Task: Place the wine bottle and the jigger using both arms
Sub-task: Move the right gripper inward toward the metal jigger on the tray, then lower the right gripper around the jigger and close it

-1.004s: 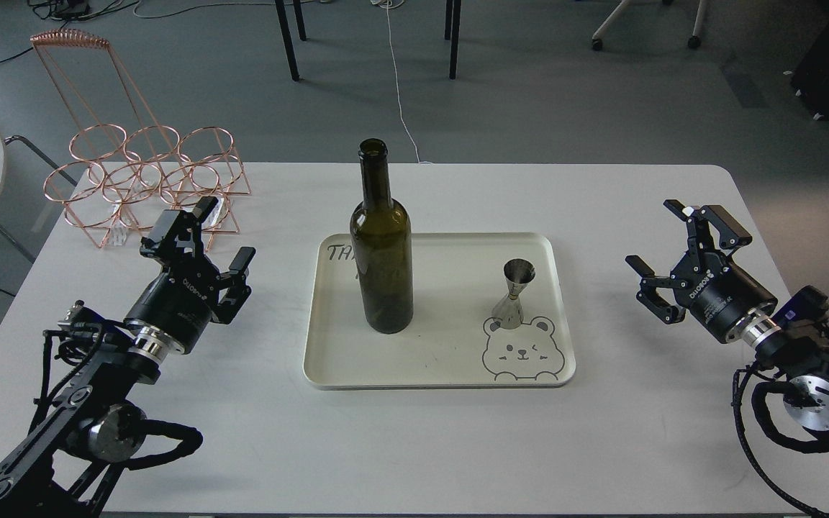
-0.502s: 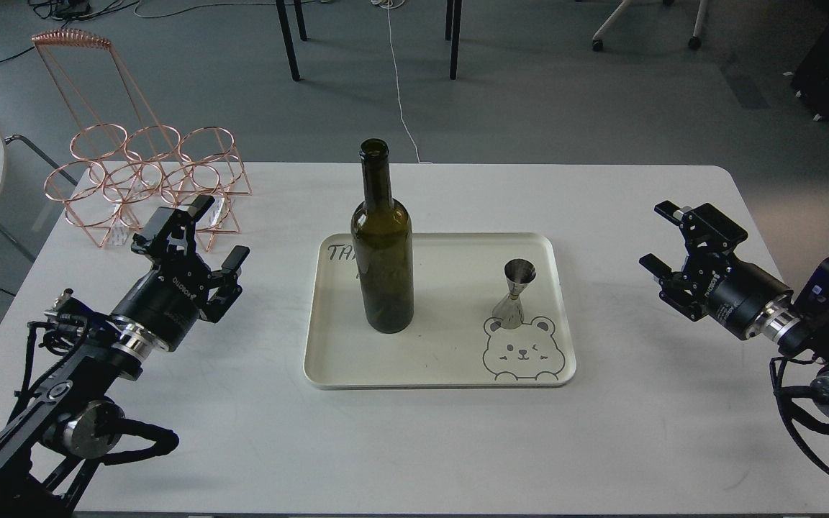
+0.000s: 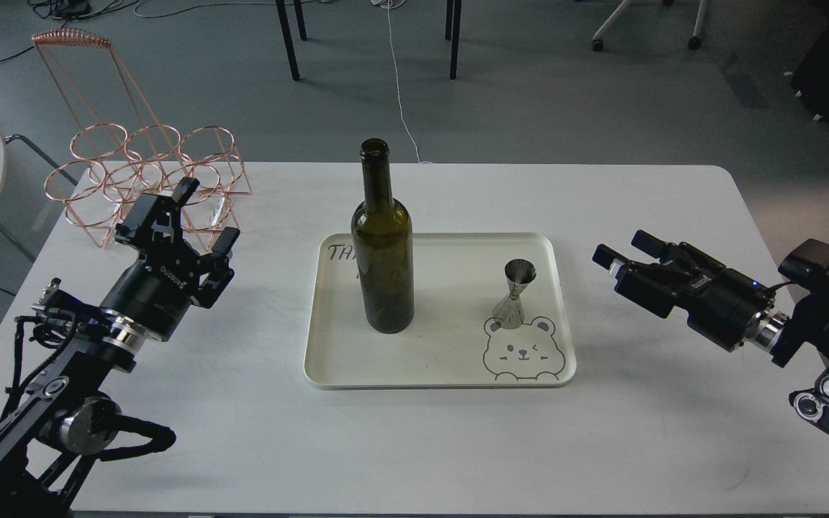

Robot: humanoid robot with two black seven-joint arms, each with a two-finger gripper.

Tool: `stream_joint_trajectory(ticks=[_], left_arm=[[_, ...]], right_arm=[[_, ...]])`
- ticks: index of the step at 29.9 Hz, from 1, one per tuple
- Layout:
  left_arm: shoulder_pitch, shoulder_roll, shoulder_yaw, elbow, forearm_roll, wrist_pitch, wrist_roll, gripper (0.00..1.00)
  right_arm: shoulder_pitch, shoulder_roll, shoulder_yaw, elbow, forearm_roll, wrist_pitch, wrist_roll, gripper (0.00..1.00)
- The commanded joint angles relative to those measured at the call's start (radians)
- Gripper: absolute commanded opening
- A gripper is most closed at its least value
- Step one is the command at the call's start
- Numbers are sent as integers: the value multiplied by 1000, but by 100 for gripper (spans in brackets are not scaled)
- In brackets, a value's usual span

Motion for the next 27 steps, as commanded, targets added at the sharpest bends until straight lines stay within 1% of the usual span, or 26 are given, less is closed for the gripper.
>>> stream_joint_trajectory(ticks=[1,6,10,20,25,27], left_arm=[[0,0,0,-1,1,1,-1,98],[0,0,0,-4,1,0,-1,98],[-1,4,0,-9,1,0,-1,98],[0,0,0,-10,1,3,-2,98],[0,1,0,-19,1,4,-2,98],[0,1,0,-23,1,4,-2,98]], right_arm=[[-13,82,-18,-91,-151,-108,0,99],[-10,220,-18,-213,-278,-115,0,99],[-10,280,-18,-287,-399,-115,0,99],[51,418,-18,-430,-421,-115,0,97],[68,444,-20,-473,-421,-115,0,89],[68,455,-20,-480,-421,-115,0,81]])
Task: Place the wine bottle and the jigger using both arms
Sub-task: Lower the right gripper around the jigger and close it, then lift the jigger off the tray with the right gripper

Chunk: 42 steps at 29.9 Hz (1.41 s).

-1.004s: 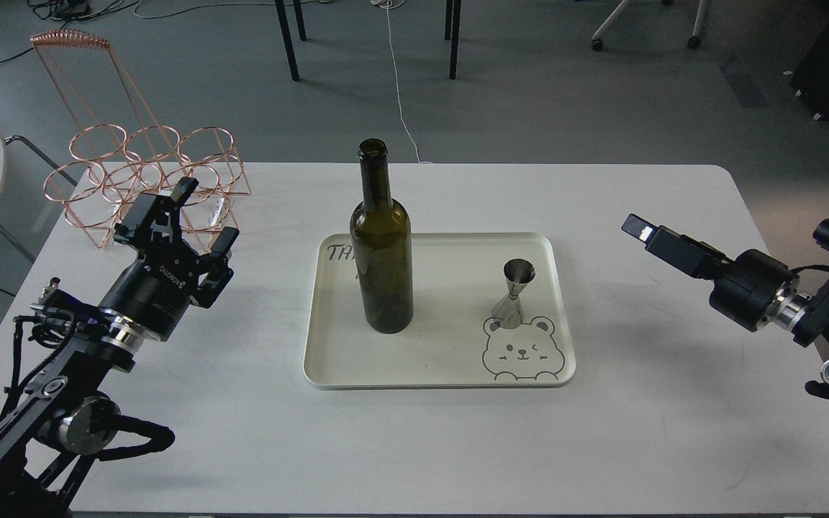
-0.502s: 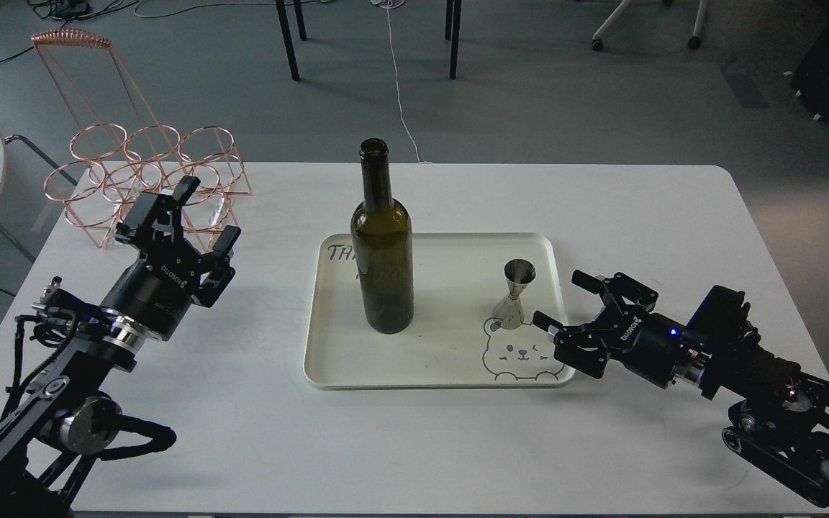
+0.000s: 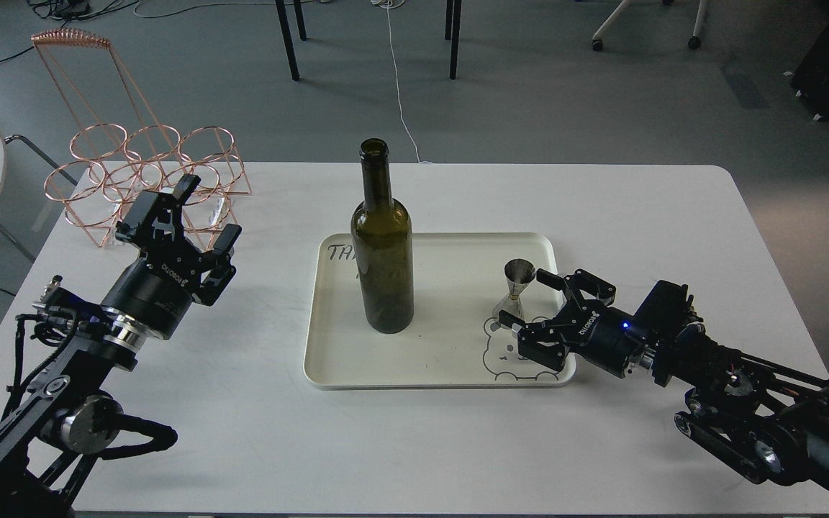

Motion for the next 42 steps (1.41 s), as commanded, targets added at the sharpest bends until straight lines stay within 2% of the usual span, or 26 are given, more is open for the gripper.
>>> stream_joint_trajectory(ticks=[1,6,11,13,16,18,21,25,27,31,37,42], left_arm=[[0,1,0,-4,0,2,0,98],[0,-1,0,-7,1,2,0,98],[0,1,0,-7,1,2,0,98],[0,1,0,-7,1,2,0,98],[0,1,0,-7,0,2,0,98],[0,1,0,-7,0,2,0,98],[0,1,0,-7,1,0,0,98],[0,6,0,-22,0,2,0,98],[0,4,0,-24,1,2,0,98],[2,2,0,-24,1,2,0,98],[2,6,0,-24,1,2,0,98],[2,4,0,-24,1,0,0,98]], right_arm=[[2,19,0,-15,0,0,0,78],[5,27,-2,-16,0,0,0,71],[13,28,-2,-27,0,0,0,69],[15,30,-2,-27,0,0,0,60],[15,36,-2,-38,0,0,0,53],[15,38,-2,-49,0,0,0,41],[15,47,-2,-50,0,0,0,39],[16,47,-2,-50,0,0,0,33],[16,48,-2,-49,0,0,0,26],[19,47,0,-46,0,0,0,22],[25,38,12,-20,9,0,0,22],[24,-8,107,22,18,0,0,23]])
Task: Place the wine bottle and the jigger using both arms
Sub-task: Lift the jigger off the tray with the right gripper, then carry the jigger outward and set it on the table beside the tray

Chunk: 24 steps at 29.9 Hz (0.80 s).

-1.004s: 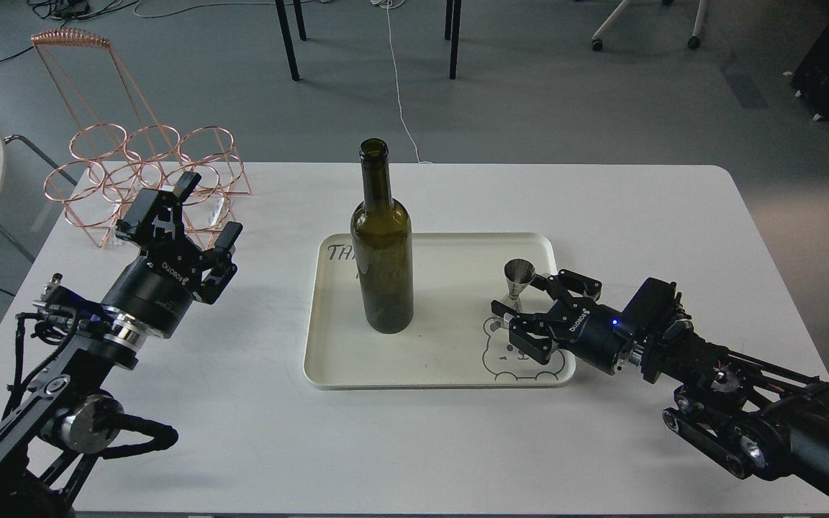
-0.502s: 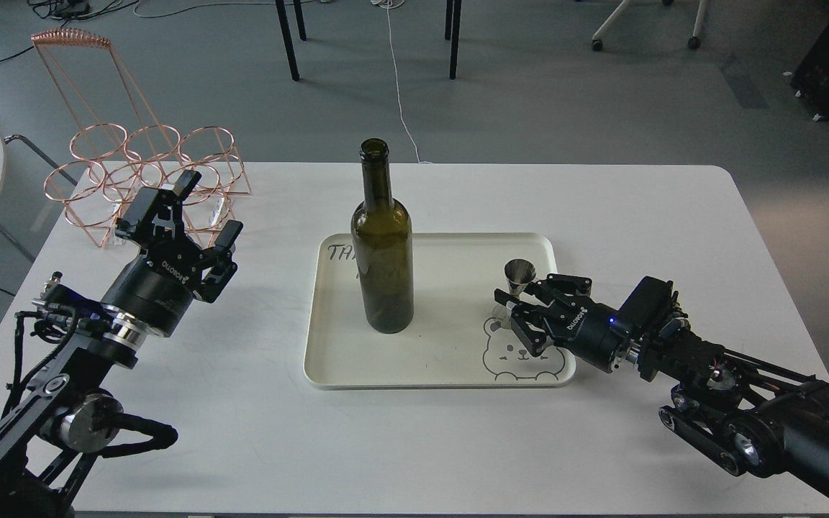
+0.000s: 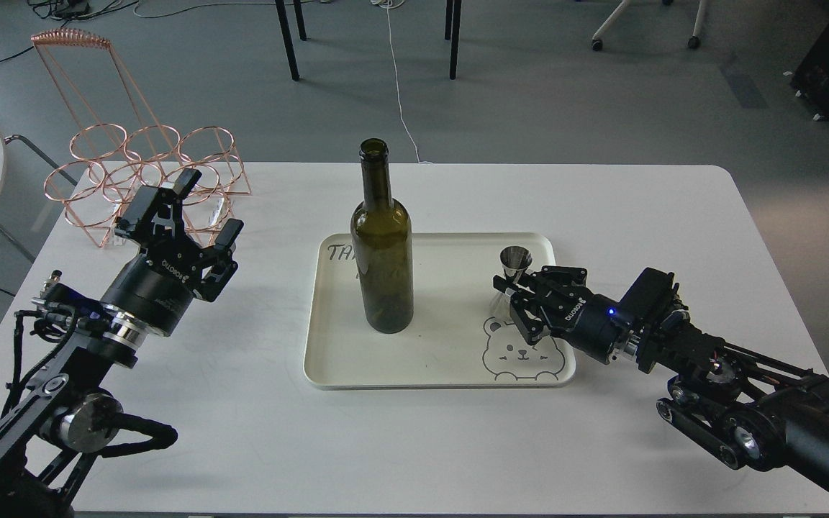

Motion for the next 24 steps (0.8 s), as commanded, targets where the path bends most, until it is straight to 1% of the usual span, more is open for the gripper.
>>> stream_joint_trajectory(ticks=[1,4,10,13,18,24], left_arm=[[0,-1,0,-1,0,-1,0,98],[0,-1,0,-3,0,-1,0,98],[0,-2,0,-12,0,0,0,98],[0,-4,0,-17,0,0,2,98],[0,-6,0,-21,0,0,2,98],[2,-2,0,-38,0,0,2,98]], right_arm=[[-4,-45,80,15,5,0,0,23],[-22,-77,153,14,31,0,0,23],[-96,-160,205,-1,147,0,0,23],[-142,-174,247,-47,164,0,0,24],[-157,-175,264,-178,201,0,0,24],[-157,-174,256,-222,244,0,0,24]])
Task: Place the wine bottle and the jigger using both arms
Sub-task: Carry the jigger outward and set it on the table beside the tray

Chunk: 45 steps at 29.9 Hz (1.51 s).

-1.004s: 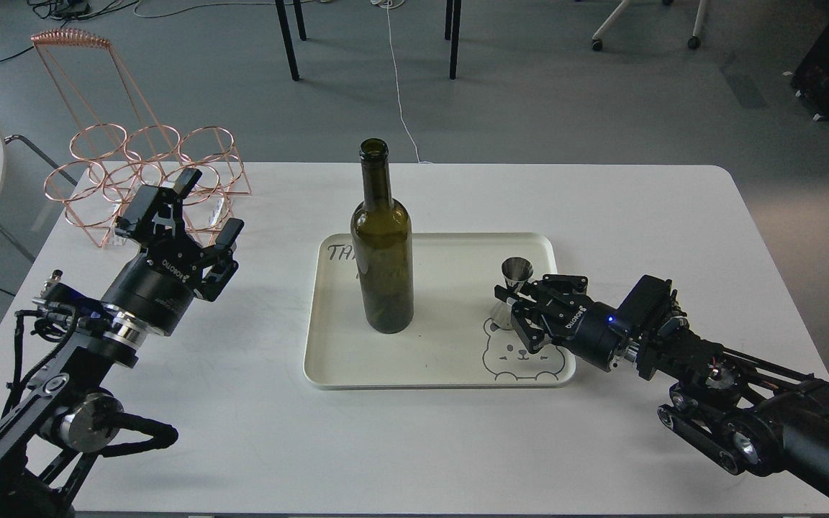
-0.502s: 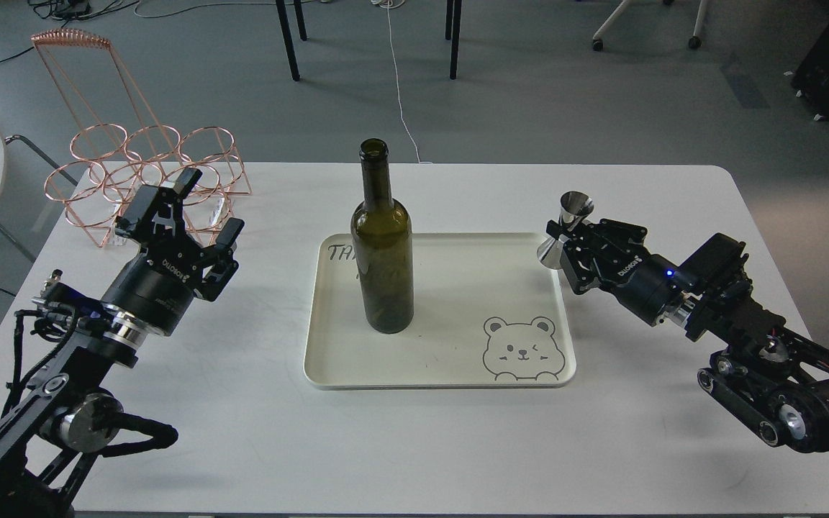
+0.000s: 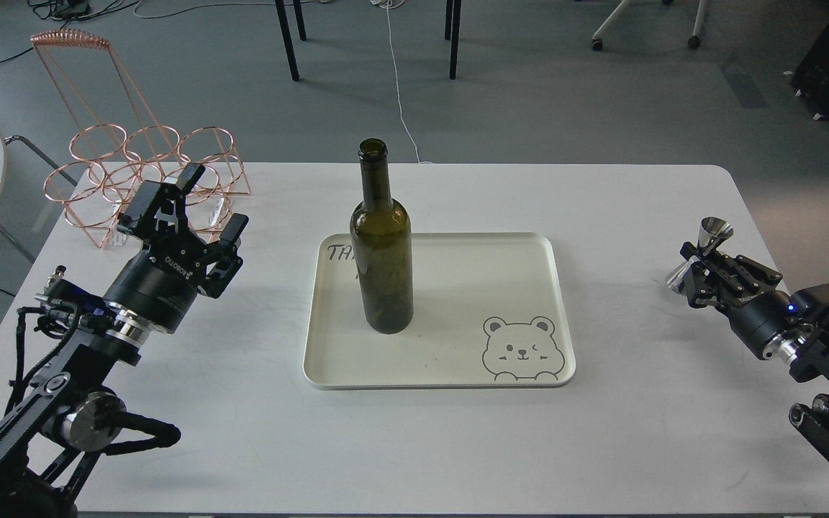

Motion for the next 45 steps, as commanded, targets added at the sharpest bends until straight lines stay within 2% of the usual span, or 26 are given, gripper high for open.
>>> stream_joint_trajectory(ticks=[1,16,19,22,24,25,28,29,33,40,45], left_arm=[[2,2,1,-11,0,0,0,98],[5,2,1,-28,1,2,0,98],[5,1,1,-28,1,2,1,98],[5,2,1,-28,1,0,1,98],[5,2,1,-28,1,0,1,98],[5,2,1,-28,1,0,1,98],[5,1,1,-28,1,2,1,98],[5,1,1,-28,1,2,1,98],[5,1,1,-28,1,0,1,98],[5,-2,1,-28,1,0,0,98],[13,1,0,-33,-2,0,-3,98]], right_arm=[[0,2,-7,-22,7,0,0,24],[-9,10,-39,-22,7,0,0,27],[-8,10,-41,-22,7,0,0,34],[-9,6,-42,-19,9,0,0,48],[-11,2,-42,-17,9,0,0,51],[-14,2,-42,-16,9,0,0,56],[-20,-2,-42,-5,9,0,0,87],[-28,-10,-42,-2,9,0,0,92],[-54,-85,-59,36,10,0,0,94],[-183,-267,-71,222,157,0,0,95],[-272,-477,-145,574,484,0,0,95]])
